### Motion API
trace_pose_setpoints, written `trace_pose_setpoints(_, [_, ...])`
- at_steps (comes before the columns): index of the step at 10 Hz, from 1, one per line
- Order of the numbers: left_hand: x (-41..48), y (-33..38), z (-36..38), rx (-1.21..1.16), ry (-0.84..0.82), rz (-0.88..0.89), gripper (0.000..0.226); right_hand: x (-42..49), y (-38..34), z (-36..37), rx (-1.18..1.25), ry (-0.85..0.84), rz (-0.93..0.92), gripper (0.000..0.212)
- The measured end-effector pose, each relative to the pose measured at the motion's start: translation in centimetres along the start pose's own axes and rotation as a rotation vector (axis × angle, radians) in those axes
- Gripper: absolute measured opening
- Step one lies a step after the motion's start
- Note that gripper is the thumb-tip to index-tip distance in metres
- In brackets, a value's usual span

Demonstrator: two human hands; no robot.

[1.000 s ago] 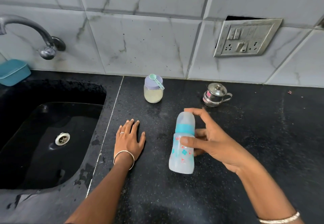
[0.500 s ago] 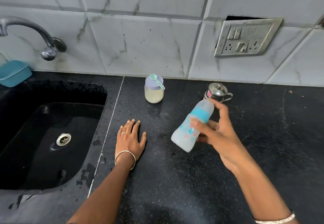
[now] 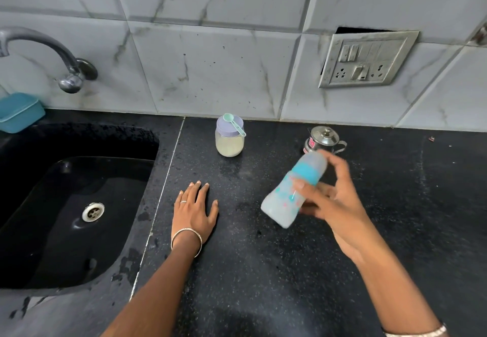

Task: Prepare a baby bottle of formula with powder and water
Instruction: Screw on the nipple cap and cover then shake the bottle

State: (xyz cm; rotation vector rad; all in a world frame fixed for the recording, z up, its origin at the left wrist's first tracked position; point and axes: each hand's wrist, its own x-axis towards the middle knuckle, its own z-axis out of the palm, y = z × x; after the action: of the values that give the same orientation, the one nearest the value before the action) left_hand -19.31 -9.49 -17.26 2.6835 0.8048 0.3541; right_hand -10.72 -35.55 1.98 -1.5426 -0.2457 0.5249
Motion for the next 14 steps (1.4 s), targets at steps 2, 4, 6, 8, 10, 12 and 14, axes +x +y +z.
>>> trace_pose_setpoints(2, [0.0,-0.1,0.0,0.007,-0.004,-0.002,0.055,-0.7,0.3,0.5,-0.095,-0.180,0.075,0.070])
trace_pose_setpoints(4, [0.1,-0.1,0.0,0.011,-0.020,-0.006,0.056,-0.1,0.9,0.4,-0.017,-0.057,0.069,0.071])
trace_pose_setpoints(6, [0.1,-0.2,0.2,0.016,-0.021,-0.006,0.056,0.4,0.7,-0.5,0.067,0.085,-0.008,0.064])
trace_pose_setpoints(8, [0.0,-0.1,0.1,0.020,-0.019,-0.003,0.057,-0.3,1.0,0.7,-0.095,-0.144,0.054,0.071])
trace_pose_setpoints(10, [0.1,-0.2,0.3,0.015,0.000,-0.002,0.056,0.5,1.3,0.2,0.079,-0.017,0.018,0.070])
trace_pose_setpoints(12, [0.1,-0.2,0.3,0.017,-0.007,-0.001,0.055,0.4,1.4,0.1,0.103,0.173,-0.075,0.063])
trace_pose_setpoints(14, [0.2,-0.3,0.3,0.019,-0.009,-0.002,0.055,-0.3,1.3,0.7,0.002,-0.005,-0.019,0.070])
